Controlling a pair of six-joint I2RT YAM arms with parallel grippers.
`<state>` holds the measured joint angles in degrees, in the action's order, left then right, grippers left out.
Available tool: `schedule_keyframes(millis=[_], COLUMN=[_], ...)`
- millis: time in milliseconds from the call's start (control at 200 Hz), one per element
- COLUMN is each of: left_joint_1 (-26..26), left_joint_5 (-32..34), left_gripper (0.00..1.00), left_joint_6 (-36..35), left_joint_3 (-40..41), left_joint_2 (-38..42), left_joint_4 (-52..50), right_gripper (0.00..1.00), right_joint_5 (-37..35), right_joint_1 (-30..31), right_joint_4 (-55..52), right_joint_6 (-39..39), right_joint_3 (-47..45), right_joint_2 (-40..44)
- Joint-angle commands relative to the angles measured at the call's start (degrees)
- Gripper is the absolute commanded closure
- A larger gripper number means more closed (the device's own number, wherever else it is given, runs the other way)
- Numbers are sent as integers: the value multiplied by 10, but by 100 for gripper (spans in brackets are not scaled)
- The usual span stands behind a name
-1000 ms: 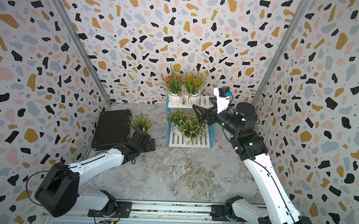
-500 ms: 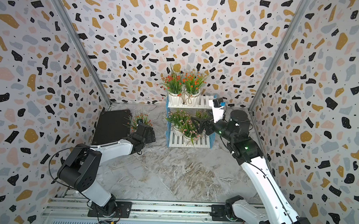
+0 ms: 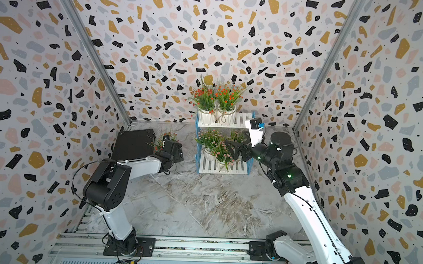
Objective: Place the baby's breath potted plants on the rack by color
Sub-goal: Move the baby's breath potted plant to the center of the board.
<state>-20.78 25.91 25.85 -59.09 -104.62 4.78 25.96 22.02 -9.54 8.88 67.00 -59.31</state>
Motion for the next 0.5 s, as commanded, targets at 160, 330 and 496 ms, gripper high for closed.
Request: schedule_keyframes(millis=[160,330,496], left_joint_1=[5,4,0], left_joint_5=[-16,-28,-53], left_gripper=[13,20,20], left_joint_6=[-23,-20,-15], left_joint_3=[-15,15,54], left_joint_2=[-3,25,71], left_joint_4=[1,5,2], right_gripper=[0,0,0], right_joint_5=[6,6,0], right_joint_1=[-1,0,-1], right_joint_4=[6,6,-5], right_joint_6=[-8,-5,-5], right_joint_3=[-2,-6,-11], right_joint_2=[12,17,23])
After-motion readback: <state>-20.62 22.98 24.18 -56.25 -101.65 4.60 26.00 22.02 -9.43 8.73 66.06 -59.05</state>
